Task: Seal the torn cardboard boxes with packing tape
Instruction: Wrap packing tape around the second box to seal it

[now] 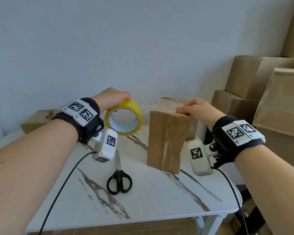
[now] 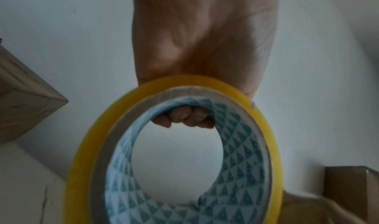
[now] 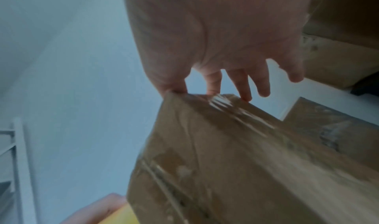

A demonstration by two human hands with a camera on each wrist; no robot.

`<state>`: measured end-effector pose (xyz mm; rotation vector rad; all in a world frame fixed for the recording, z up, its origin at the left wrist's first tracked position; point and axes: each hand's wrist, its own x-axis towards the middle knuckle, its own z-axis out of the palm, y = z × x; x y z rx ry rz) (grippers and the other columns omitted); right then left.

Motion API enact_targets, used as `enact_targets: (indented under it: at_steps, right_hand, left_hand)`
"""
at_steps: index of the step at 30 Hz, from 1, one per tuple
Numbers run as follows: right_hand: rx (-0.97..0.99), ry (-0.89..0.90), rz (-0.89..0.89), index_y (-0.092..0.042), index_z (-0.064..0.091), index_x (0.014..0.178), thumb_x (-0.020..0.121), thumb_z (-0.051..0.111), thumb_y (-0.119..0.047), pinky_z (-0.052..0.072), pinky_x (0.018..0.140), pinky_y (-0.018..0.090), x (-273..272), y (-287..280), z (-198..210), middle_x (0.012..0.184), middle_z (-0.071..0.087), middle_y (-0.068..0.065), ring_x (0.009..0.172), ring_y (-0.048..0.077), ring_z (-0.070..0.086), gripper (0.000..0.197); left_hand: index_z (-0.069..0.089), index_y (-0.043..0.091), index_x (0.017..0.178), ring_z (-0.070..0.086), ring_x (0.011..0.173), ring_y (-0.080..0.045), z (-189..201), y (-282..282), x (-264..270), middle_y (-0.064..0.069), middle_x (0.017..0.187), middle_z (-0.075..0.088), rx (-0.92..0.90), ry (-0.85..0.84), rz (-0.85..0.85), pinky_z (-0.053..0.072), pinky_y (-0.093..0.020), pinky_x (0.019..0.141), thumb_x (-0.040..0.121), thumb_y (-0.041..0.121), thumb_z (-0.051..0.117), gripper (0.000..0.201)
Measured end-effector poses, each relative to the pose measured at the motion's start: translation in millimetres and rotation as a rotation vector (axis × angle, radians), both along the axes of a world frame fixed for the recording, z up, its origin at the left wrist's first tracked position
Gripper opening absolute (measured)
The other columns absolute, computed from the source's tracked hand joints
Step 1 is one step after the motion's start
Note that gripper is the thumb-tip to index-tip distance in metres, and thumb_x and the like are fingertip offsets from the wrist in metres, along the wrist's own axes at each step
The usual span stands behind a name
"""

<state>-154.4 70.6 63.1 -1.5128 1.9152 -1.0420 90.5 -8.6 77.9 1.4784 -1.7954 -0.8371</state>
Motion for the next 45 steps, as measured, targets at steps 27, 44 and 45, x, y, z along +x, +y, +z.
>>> enact_targets:
  at_steps: [27, 44, 45]
  right_hand:
    - [0.376, 0.82, 0.254, -0.026, 0.039, 0.126, 0.071, 0.073, -0.045, 0.044, 0.078, 0.03, 71.6, -26.8, 41.9, 0.109, 0.048, -0.001, 0.095, 0.02, 0.049, 0.068]
    - [0.056, 0.408, 0.222, -0.022, 0.044, 0.076, 0.071, 0.077, -0.038, 0.04, 0.064, 0.029, 45.5, -3.5, 38.1, 0.078, 0.052, -0.004, 0.073, 0.016, 0.049, 0.037]
    - [0.065, 0.415, 0.225, -0.022, 0.045, 0.078, 0.071, 0.078, -0.036, 0.041, 0.068, 0.03, 42.4, 0.1, 39.7, 0.082, 0.053, -0.003, 0.078, 0.018, 0.051, 0.036]
  left_hand:
    - [0.048, 0.015, 0.064, 0.045, 0.062, -0.02, 0.9, -9.6, 2.9, -0.006, 0.071, 0.048, -0.011, -0.07, -0.185, 0.033, -0.029, 0.061, 0.074, 0.044, 0.069, 0.037]
    - [0.062, 0.015, 0.086, 0.055, 0.077, -0.021, 32.8, 5.1, -5.0, -0.007, 0.085, 0.059, -0.128, 0.021, -0.174, 0.039, -0.032, 0.071, 0.053, 0.053, 0.067, 0.051]
    - [0.061, 0.015, 0.085, 0.055, 0.077, -0.021, 34.8, 7.8, -8.5, -0.007, 0.085, 0.059, -0.129, 0.008, -0.189, 0.039, -0.032, 0.07, 0.053, 0.053, 0.068, 0.05]
